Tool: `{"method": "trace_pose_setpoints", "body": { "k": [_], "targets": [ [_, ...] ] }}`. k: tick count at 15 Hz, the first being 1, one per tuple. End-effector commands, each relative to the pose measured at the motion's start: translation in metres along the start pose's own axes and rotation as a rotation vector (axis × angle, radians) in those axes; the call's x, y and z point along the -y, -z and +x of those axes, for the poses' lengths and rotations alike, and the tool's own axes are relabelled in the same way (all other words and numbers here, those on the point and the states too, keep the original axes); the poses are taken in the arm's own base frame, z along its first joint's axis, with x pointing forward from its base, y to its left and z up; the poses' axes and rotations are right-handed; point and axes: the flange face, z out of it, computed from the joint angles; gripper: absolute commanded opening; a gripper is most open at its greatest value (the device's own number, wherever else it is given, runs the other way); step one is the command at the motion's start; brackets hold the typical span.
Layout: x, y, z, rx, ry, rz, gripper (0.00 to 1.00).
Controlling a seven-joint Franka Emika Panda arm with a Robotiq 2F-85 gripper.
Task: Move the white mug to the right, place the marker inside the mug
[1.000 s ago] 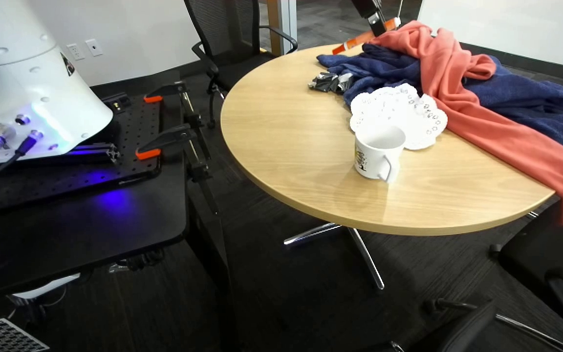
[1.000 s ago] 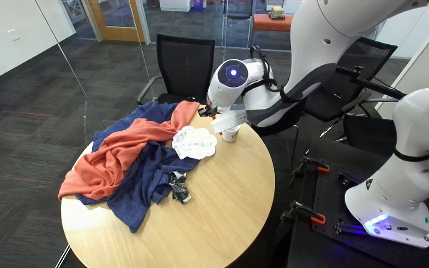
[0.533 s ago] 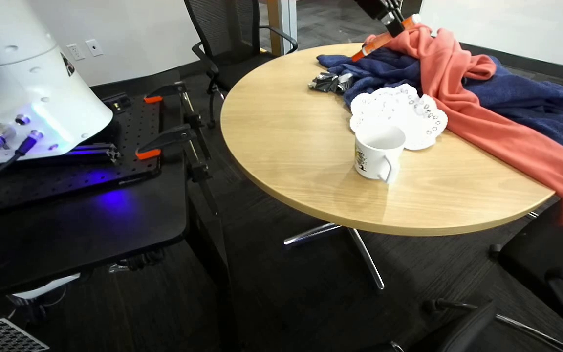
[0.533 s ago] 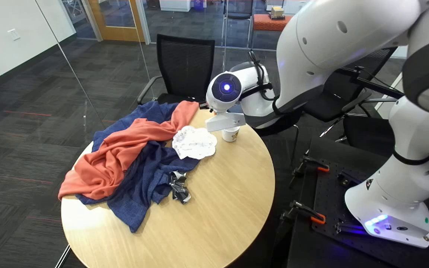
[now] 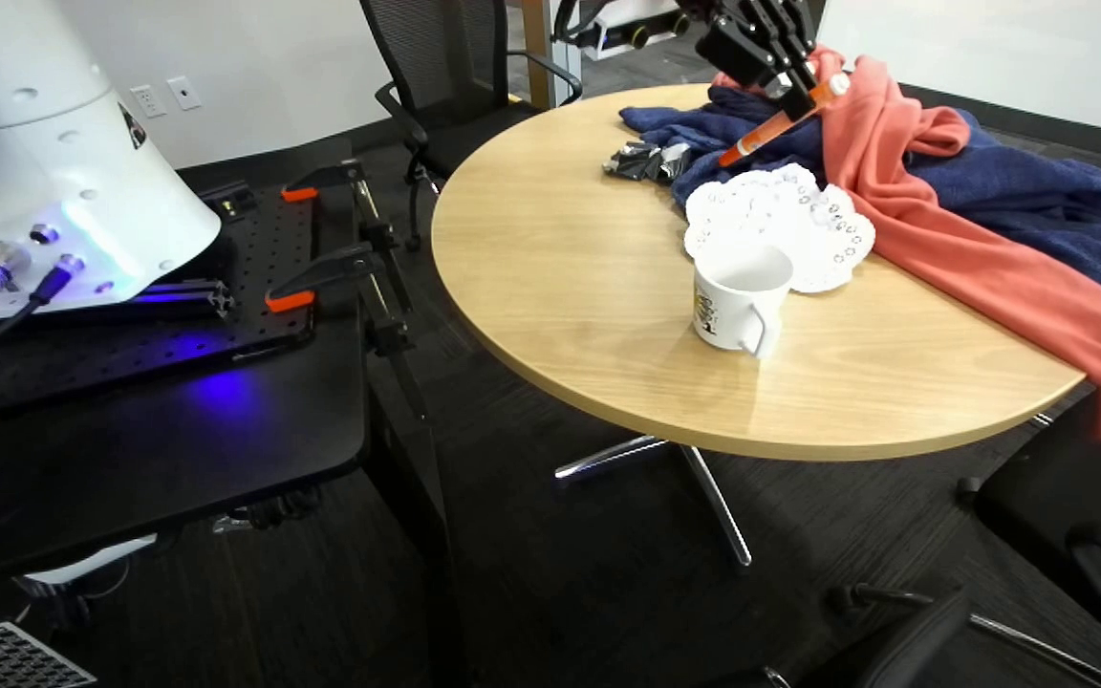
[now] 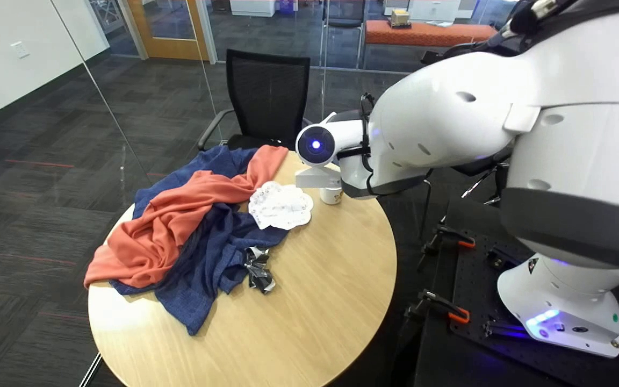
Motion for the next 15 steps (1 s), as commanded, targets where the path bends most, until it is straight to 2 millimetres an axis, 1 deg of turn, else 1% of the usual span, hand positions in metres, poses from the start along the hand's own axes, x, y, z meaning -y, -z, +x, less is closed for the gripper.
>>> {"method": "trace_pose_setpoints", "body": {
  "k": [1,7,15],
  "targets": [
    [0.006,-0.013,0.0,-0.077,-0.05,-0.044,0.04],
    [0.006,-0.038,-0.008,-0.137,-0.115,-0.124,0.04],
    [0.001,-0.062,-0.017,-0.177,-0.106,-0.25,0.04]
  ]
}}
